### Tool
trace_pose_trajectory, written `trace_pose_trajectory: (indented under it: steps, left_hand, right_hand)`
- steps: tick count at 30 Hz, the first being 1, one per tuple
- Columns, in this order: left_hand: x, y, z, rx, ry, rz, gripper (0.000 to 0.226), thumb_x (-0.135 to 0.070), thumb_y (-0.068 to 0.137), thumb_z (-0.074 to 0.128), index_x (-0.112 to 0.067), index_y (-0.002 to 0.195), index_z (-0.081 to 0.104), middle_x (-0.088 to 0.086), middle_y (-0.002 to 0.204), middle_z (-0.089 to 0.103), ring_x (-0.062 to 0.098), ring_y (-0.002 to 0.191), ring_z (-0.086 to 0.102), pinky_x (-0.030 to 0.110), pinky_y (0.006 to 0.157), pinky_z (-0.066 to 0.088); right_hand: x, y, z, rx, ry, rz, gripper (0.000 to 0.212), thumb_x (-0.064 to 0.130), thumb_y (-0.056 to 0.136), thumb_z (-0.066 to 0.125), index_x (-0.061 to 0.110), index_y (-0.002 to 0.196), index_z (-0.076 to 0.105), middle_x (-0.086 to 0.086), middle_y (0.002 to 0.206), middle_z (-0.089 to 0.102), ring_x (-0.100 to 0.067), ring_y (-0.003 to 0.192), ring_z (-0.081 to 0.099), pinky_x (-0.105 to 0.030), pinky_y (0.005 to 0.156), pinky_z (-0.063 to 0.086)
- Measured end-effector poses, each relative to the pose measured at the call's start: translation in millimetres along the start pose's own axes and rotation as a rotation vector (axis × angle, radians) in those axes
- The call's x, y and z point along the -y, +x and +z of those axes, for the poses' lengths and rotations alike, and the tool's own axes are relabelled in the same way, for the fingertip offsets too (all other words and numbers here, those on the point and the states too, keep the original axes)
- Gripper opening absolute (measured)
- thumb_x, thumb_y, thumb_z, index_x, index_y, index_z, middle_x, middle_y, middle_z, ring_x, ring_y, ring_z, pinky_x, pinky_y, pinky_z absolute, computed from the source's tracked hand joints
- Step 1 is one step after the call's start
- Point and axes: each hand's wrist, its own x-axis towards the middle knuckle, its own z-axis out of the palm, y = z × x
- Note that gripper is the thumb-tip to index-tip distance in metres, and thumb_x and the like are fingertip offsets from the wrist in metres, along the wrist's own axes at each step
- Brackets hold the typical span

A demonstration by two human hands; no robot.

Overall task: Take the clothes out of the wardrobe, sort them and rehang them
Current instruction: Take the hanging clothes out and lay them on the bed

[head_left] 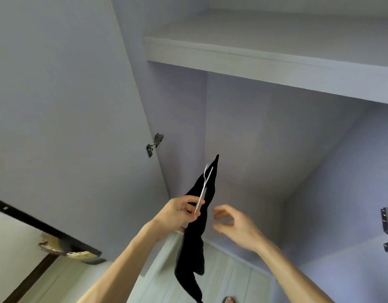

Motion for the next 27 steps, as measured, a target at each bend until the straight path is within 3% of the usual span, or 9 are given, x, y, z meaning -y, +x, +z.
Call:
trace_pose_trajectory:
  steps: [3,5,8,11,14,16,18,22,27]
  left_hand:
    - [24,-36,-27,0.034,0.022,-0.022,0.042,0.001,0.089,0.061,-0.032,0.113,0.071,-0.001,0.096,0.067,0.017,0.092,0.064,0.051,0.087,0.055]
    - [38,-63,-42,0.045,0.011,-0.037,0.041,-0.002,0.089,0.062,-0.032,0.115,0.071,0.002,0.1,0.066,0.02,0.095,0.065,0.052,0.09,0.054]
    - [59,-108,-65,0.017,-0.011,-0.069,0.039,-0.001,0.092,0.062,-0.031,0.116,0.071,0.001,0.098,0.065,0.016,0.092,0.065,0.046,0.089,0.055]
    - [85,-159,-87,-0.032,-0.05,-0.099,0.04,0.001,0.093,0.059,-0.027,0.118,0.071,0.0,0.093,0.065,0.019,0.09,0.063,0.052,0.09,0.054]
    - [119,-213,-99,-0.1,-0.165,-0.13,0.04,0.003,0.093,0.056,-0.022,0.12,0.071,0.001,0.088,0.062,0.018,0.085,0.06,0.041,0.08,0.054]
    - [141,-249,-97,-0.177,-0.284,-0.156,0.039,0.007,0.093,0.055,-0.018,0.12,0.07,0.0,0.085,0.061,0.014,0.08,0.058,0.028,0.07,0.052]
    - [159,-284,-89,-0.251,-0.379,-0.175,0.037,0.006,0.093,0.056,-0.015,0.121,0.07,0.0,0.086,0.063,0.012,0.079,0.06,0.024,0.066,0.051]
    - [184,-348,-53,-0.407,-0.474,-0.231,0.035,0.002,0.094,0.058,-0.018,0.119,0.071,-0.004,0.088,0.068,0.009,0.079,0.062,0.022,0.068,0.049]
    - [201,-399,15,-0.622,-0.644,-0.271,0.036,0.002,0.09,0.06,-0.015,0.12,0.07,-0.005,0.085,0.065,0.008,0.079,0.06,0.02,0.067,0.044]
  right_hand:
    - [10,21,-5,-0.142,-0.157,-0.098,0.05,0.034,0.092,0.065,0.044,0.136,0.042,0.013,0.14,0.042,0.006,0.1,0.06,-0.021,0.088,0.046]
    - [18,38,-1,-0.146,-0.348,-0.179,0.065,0.037,0.094,0.061,0.045,0.148,0.026,0.006,0.158,0.02,-0.013,0.134,0.04,-0.034,0.106,0.039]
    - [34,61,23,-0.048,-0.684,-0.294,0.064,0.046,0.101,0.044,0.049,0.154,0.006,0.007,0.165,-0.006,-0.028,0.148,0.006,-0.048,0.119,0.018]
    - [55,76,63,0.047,-0.773,-0.479,0.042,0.042,0.106,0.03,0.048,0.146,0.036,0.013,0.159,0.021,-0.028,0.15,0.006,-0.05,0.119,0.02]
    - [73,78,114,0.11,-0.707,-0.714,0.042,0.042,0.1,0.033,0.028,0.116,0.069,0.01,0.123,0.064,-0.034,0.126,0.049,-0.046,0.102,0.043]
    - [81,74,151,0.153,-0.621,-0.823,0.039,0.041,0.098,0.037,0.023,0.106,0.071,0.008,0.106,0.067,-0.026,0.105,0.059,-0.032,0.092,0.043]
    - [91,63,183,0.205,-0.584,-0.899,0.033,0.042,0.097,0.041,0.027,0.104,0.07,0.012,0.1,0.064,-0.016,0.097,0.057,-0.028,0.086,0.039]
    - [102,41,236,0.375,-0.547,-1.065,0.025,0.043,0.097,0.042,0.037,0.106,0.064,0.02,0.1,0.06,-0.006,0.097,0.053,-0.034,0.085,0.036]
    - [109,18,284,0.561,-0.526,-1.299,0.027,0.038,0.098,0.043,0.029,0.104,0.069,0.013,0.097,0.065,-0.017,0.09,0.062,-0.047,0.084,0.046]
